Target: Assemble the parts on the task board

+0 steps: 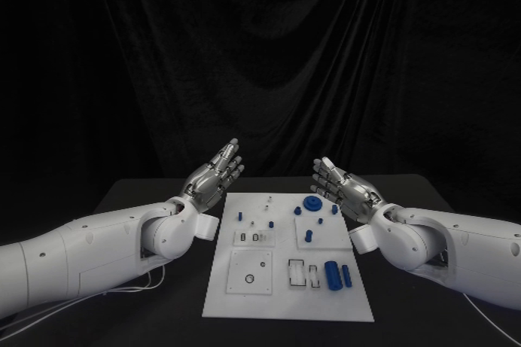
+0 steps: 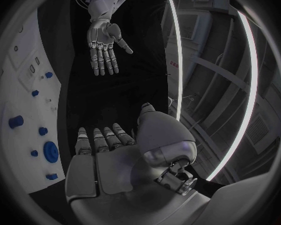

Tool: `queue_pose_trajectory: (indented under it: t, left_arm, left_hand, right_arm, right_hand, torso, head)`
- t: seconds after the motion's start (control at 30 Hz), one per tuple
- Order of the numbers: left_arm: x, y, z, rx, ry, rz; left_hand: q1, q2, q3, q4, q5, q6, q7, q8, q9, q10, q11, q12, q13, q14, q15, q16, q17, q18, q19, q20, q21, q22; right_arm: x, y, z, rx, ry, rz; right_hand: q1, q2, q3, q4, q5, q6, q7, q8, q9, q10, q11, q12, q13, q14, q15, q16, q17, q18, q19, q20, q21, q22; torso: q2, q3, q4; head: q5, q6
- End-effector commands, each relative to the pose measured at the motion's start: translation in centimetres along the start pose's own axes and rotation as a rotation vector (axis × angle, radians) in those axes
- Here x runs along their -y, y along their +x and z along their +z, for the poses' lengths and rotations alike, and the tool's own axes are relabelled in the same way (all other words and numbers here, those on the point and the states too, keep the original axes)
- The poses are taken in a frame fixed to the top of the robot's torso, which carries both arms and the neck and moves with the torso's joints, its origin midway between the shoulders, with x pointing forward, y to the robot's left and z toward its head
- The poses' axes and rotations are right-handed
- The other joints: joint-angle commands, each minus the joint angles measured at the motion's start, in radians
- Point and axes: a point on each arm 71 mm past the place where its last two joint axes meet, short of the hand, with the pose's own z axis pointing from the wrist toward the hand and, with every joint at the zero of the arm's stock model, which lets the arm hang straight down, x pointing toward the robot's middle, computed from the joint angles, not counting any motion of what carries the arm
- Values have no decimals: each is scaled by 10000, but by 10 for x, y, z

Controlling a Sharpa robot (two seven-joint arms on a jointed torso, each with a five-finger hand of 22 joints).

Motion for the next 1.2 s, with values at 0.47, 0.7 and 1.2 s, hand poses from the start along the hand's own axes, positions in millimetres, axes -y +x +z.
queue_pose_trajectory:
  t: [0.47,0.7,1.2]
  left_arm:
    - [7,-2,-6,-394,444,321]
    - [17,-14,-19,-152,641,1266]
    - [50,-36,-43,-518,1399,4816]
  left_hand:
    - [-83,-137,25,-7,-66,-638,-597,-93,-86,34,328,-53,-2,14,500,-37,-16,244,-6,1097,-2,9]
    - [-58,-336,164,-5,-47,-565,-160,-71,-68,245,1315,484,94,442,1291,248,134,318,543,1884,417,250]
    - [1494,-2582,1685,33,444,651,1306,309,124,1799,2604,3978,448,2601,1750,1297,420,335,1737,2359,1120,421]
  right_arm:
    - [-9,5,-1,-1061,-77,-658]
    - [-33,3,1,-1530,-423,-2128]
    - [-94,-15,8,-1801,-826,-10171]
  right_hand:
    - [471,-54,-105,35,-130,319,-64,357,62,76,869,471,113,3,651,-4,-3,43,77,645,112,56]
    - [1661,-437,-196,-45,88,876,293,819,147,561,1692,2218,359,602,1227,690,275,50,785,1179,604,296]
    - [3076,-2379,315,-53,-1584,2782,544,257,222,4864,1749,5815,803,6744,909,3505,1682,195,7499,999,2756,954]
  torso:
    - [29,-2,-9]
    - [155,14,2]
    - [566,-17,62]
  head:
    - [9,-222]
    - [72,-406]
    - [110,-808]
